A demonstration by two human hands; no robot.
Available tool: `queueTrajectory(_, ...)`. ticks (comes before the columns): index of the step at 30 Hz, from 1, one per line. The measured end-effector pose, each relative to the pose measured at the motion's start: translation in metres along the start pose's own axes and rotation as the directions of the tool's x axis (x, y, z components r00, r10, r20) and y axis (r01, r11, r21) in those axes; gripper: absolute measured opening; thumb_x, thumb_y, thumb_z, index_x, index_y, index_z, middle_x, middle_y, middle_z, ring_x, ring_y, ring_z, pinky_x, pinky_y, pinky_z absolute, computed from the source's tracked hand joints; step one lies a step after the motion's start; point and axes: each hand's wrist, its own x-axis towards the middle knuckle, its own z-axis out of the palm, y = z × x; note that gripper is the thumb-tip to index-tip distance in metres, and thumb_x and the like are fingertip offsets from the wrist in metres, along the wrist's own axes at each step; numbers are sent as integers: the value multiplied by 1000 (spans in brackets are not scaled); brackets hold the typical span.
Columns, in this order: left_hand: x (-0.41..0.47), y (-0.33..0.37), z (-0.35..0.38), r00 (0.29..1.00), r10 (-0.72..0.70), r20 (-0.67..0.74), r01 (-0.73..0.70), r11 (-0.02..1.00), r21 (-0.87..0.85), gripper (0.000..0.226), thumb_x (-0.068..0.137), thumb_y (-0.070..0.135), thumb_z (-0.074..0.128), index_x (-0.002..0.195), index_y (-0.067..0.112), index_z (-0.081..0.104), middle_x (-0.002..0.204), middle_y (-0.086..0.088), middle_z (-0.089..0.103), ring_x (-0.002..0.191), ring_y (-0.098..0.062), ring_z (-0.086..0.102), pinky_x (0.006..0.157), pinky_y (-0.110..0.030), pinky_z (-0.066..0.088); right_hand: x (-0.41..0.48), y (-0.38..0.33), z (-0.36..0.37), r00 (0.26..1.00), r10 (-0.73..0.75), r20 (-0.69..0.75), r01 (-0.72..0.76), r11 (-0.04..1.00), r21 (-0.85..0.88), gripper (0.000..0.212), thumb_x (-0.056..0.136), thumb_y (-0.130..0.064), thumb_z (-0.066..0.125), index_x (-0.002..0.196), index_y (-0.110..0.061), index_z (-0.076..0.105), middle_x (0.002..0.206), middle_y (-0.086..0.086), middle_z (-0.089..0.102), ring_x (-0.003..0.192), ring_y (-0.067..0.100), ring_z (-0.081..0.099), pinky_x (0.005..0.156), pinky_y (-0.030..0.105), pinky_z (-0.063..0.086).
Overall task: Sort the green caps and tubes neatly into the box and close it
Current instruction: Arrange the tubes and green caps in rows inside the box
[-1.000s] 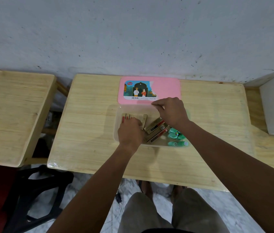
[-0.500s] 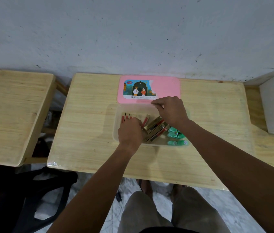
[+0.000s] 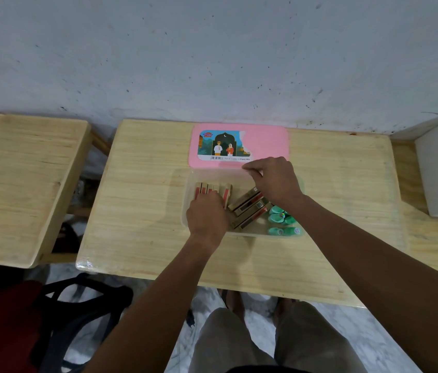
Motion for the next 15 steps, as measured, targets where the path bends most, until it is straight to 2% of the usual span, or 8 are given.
queueTrajectory(5,-1,-2,3,1000,-24,-13,25,999,26,13,84,25,65,92,18,73,89,-8,67,81,-29,67,65,-34,55,0,0,0,1000,-12,0,12,1000,7,19,93,-24,61,105,-23,75,105,1,75,96,24,69,84,35,53)
queueTrajectory(9,0,-3,3,999,-42,-8,42,999,20,14,84,19,64,95,12,70,93,-10,68,86,-31,68,68,-35,56,0,1,0,1000,-16,-11,16,1000,5,18,93,-25,61,105,-23,75,105,0,74,96,23,70,83,34,53)
queueTrajectory(15,2,-6,2,997,-70,24,71,997,-20,22,79,23,70,97,11,71,95,-11,67,87,-30,67,70,-35,56,1,3,1,1000,-29,-12,29,1000,1,19,94,-24,60,105,-23,75,106,0,74,97,23,69,82,32,51)
